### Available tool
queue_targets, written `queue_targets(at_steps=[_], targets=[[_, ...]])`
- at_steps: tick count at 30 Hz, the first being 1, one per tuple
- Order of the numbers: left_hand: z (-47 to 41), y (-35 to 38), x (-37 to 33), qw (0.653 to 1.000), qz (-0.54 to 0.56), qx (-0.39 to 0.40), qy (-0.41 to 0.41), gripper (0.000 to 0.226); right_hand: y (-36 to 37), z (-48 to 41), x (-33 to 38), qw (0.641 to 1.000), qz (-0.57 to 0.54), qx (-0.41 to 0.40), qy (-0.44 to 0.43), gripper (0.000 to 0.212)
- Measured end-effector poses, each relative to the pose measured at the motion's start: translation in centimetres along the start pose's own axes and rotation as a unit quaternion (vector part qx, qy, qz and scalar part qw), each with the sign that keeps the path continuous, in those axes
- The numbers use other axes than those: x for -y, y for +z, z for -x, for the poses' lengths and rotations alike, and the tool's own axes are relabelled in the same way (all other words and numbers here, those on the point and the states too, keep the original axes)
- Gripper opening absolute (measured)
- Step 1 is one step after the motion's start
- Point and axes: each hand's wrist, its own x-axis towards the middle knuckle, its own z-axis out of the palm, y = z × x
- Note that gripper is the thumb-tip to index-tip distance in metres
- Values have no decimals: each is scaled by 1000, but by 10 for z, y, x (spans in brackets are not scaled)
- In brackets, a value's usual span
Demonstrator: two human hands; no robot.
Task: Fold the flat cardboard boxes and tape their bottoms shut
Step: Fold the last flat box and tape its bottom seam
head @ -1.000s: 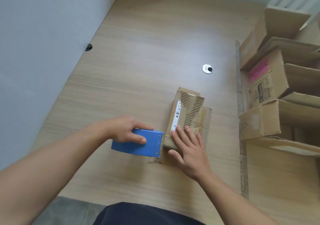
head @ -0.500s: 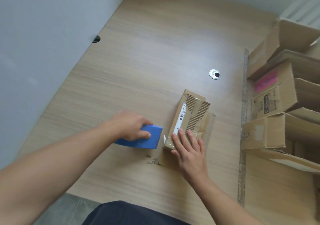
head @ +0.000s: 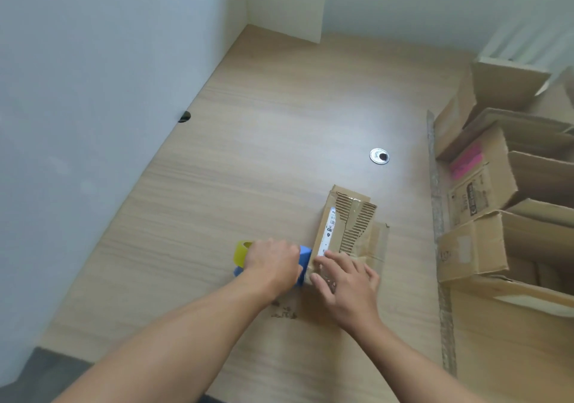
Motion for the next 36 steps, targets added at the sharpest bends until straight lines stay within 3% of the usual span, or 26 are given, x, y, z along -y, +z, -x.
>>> queue_targets(at_steps=[4,6,8,11,14,18,21,24,29,33,36], targets=[[13,3,13,997,66,-27,-38,37,-14,-30,7,993,47,17,106,73],[22,3,29,992,105,-27,-65,41,-17,-37,8,984,53,39,166,76],[30,4,49,984,147,-25,-96,43,-20,-37,5,981,42,77,172,76],[39,-3,75,968,206,-20,-142,43,-32,-30,-12,982,77,165,41,77],[45,-10,88,955,246,-22,-162,40,-41,-19,-31,959,128,232,-104,94],[52,-14,91,948,270,-38,-166,35,-45,-23,-28,979,118,160,-54,111],[55,-13,87,947,280,-42,-154,37,-41,-26,-14,977,148,155,-17,97],[55,-11,85,946,283,-49,-148,36,-42,-25,-13,958,205,191,-65,82],[51,-4,89,938,309,-31,-153,39,-56,-20,-22,928,278,203,-145,97],[51,2,92,928,340,-28,-147,44,-48,-1,-17,966,176,105,-156,93],[51,6,92,929,343,-31,-136,45,-29,9,-3,991,77,68,-90,78]])
